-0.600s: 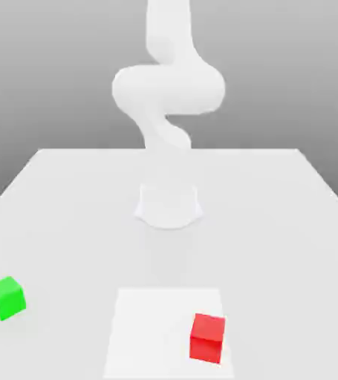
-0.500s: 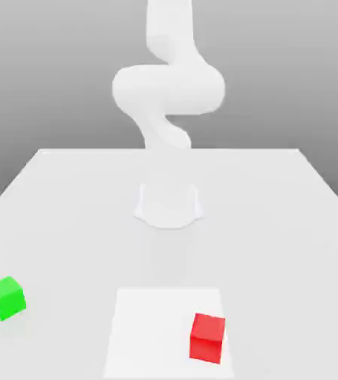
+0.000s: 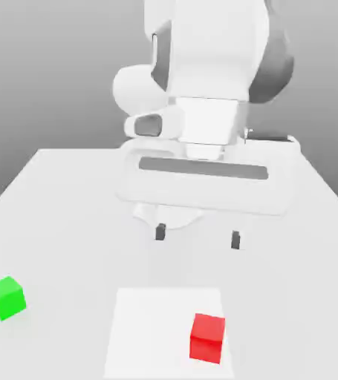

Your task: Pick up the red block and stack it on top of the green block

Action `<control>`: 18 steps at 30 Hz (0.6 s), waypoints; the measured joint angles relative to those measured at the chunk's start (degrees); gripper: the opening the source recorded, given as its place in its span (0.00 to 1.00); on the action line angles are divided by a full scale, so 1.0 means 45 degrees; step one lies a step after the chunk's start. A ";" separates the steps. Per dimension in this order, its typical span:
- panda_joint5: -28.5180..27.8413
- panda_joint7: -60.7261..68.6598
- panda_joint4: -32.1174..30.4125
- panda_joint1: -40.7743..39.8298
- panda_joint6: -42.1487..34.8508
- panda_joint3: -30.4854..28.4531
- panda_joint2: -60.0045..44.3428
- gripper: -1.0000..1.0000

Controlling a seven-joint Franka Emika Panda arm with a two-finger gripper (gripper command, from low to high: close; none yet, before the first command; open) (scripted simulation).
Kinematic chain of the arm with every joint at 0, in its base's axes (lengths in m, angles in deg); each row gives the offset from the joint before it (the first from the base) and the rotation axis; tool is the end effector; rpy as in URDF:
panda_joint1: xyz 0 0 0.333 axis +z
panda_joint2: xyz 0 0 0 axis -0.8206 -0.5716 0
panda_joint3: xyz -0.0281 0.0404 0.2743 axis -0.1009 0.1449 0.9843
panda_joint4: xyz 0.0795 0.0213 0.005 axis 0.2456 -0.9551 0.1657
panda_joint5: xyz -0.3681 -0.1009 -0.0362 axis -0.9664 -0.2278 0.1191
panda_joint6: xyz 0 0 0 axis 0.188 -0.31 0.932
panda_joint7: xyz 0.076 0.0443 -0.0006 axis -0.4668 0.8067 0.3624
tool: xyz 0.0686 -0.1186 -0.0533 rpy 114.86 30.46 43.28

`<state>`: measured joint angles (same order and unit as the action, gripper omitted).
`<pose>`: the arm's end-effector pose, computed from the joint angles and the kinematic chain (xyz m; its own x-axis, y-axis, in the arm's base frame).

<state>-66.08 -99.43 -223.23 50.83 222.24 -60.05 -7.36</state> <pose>0.4776 0.0456 0.2460 0.5404 -0.8314 0.1296 -0.8240 -0.5541 -0.1183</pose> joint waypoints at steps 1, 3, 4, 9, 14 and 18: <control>0.0014 -0.0171 -0.0129 0.0053 0.0203 0.0022 -0.0453 0.50; 0.0121 -0.0456 -0.0390 0.0155 0.0613 0.0067 -0.1350 0.50; 0.0220 -0.0566 -0.0521 0.0204 0.0819 0.0096 -0.1794 0.50; -0.0236 -0.1225 -0.0498 0.0563 0.2437 -0.0284 -0.4066 0.50; -0.0580 -0.1489 -0.0375 0.0837 0.3126 -0.0626 -0.4895 0.00; -0.0605 -0.1513 -0.0370 0.0834 0.3166 -0.0627 -0.4938 0.00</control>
<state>-68.81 -106.23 -224.89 54.58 236.49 -62.87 -29.58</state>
